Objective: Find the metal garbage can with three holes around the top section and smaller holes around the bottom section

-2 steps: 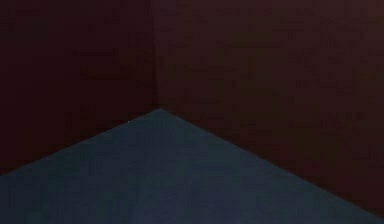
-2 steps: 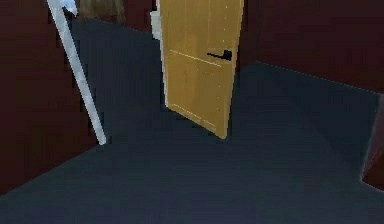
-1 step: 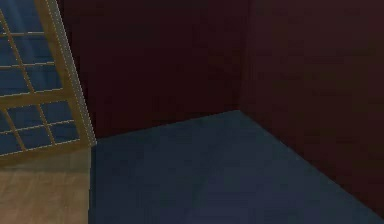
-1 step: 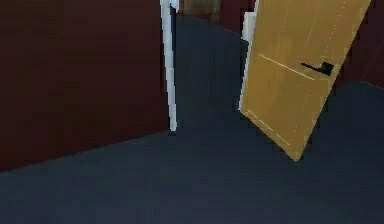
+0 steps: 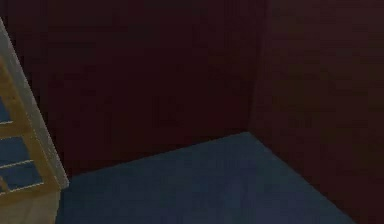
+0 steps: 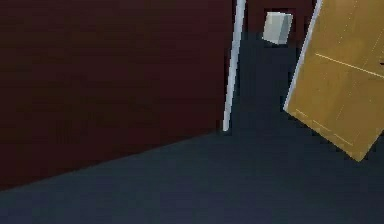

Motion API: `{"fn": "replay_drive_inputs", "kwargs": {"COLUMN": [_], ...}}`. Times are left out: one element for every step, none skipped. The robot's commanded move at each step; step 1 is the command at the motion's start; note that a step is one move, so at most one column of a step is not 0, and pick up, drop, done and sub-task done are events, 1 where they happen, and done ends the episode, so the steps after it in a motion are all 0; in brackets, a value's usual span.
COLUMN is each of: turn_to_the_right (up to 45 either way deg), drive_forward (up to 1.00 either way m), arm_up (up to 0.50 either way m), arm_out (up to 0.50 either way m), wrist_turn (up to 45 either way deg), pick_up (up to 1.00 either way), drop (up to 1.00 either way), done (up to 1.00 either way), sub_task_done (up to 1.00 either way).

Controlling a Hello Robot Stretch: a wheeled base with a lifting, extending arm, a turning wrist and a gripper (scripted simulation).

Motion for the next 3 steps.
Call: {"fn": "replay_drive_inputs", "kwargs": {"turn_to_the_right": [-45.0, -42.0, 0.0], "drive_forward": [0.00, 0.00, 1.00], "arm_up": [0.00, 0.00, 0.00], "arm_out": [0.00, 0.00, 0.00], "wrist_turn": [0.0, 0.0, 0.0], "pick_up": [0.00, 0.00, 0.00], "drop": [0.00, 0.00, 0.00], "done": [0.00, 0.00, 0.00], "sub_task_done": [0.00, 0.00, 0.00]}}
